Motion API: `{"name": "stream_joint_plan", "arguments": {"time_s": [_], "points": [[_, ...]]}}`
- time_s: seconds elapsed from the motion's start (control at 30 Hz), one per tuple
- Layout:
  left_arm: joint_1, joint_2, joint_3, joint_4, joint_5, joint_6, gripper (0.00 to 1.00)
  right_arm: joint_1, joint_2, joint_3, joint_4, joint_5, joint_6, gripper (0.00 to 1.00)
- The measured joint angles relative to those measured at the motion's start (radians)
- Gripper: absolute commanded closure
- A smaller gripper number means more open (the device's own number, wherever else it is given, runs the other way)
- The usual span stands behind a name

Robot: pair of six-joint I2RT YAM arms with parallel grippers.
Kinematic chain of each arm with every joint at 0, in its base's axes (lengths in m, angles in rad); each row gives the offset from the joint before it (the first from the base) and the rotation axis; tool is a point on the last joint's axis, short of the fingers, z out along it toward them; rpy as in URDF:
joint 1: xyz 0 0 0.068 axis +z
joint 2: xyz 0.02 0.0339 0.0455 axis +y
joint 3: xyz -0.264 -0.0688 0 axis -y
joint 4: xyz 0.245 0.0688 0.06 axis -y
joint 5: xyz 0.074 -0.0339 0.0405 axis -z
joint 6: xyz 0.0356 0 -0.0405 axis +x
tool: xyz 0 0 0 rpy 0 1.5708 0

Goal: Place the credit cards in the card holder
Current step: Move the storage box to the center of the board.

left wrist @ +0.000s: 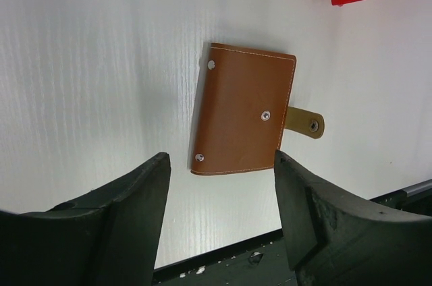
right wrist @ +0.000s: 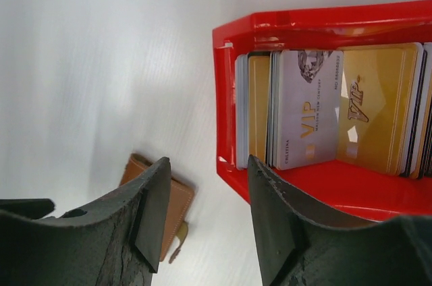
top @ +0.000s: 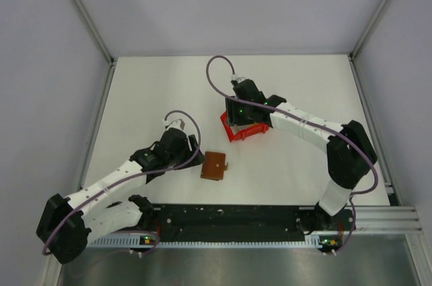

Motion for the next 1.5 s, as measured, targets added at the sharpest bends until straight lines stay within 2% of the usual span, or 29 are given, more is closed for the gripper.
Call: {"name": "stream_joint_plan", "arguments": {"time_s": [0.2, 0.47, 0.67, 0.83, 1.03, 1.17, 1.3, 1.5], "points": [[0.000, -0.014, 0.000, -0.006, 0.002, 0.014, 0.33, -0.015, 0.085, 0.004, -0.042, 0.000, -0.051, 0.52], [0.000, -0.014, 0.000, -0.009, 0.001, 0.017, 0.33, -0.021, 0.074, -0.048, -0.038, 0.003, -0.132, 0.54], [0.000, -0.014, 0.000, -0.008, -0.001, 0.020, 0.33, -0.021, -0.016, -0.200, -0.033, 0.017, -0.174, 0.55], [0.000, -0.014, -0.002, -0.005, -0.001, 0.021, 0.32, -0.021, -0.134, -0.314, -0.048, 0.006, -0.180, 0.51], [0.000, -0.013, -0.003, 0.008, 0.015, 0.038, 0.32, -0.021, -0.234, -0.333, -0.057, -0.023, -0.201, 0.49], [0.000, -0.008, -0.003, 0.012, 0.026, 0.048, 0.33, -0.021, -0.274, -0.333, -0.050, -0.060, -0.216, 0.52], [0.000, 0.002, -0.003, 0.018, 0.031, 0.050, 0.33, -0.021, -0.253, -0.329, -0.024, -0.107, -0.205, 0.55], [0.000, 0.023, -0.003, 0.019, 0.033, 0.050, 0.33, -0.021, -0.122, -0.297, 0.018, -0.126, -0.151, 0.55]]}}
